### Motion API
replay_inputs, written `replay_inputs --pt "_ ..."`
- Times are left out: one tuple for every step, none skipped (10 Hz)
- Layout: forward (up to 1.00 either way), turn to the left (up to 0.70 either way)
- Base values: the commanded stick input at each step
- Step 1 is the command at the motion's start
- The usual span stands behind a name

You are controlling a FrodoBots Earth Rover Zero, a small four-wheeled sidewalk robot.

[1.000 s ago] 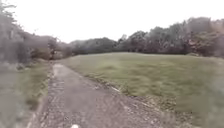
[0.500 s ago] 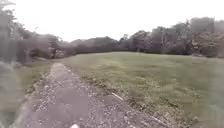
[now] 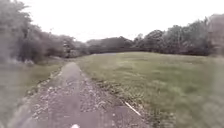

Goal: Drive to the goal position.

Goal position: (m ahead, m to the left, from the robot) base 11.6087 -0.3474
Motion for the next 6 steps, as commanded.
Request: replay_inputs --pt "0.85 0.35" --pt "0.85 0.35" --pt "0.85 0.35" --pt "0.85 0.35" --pt "0.85 0.33" --pt "0.85 0.3"
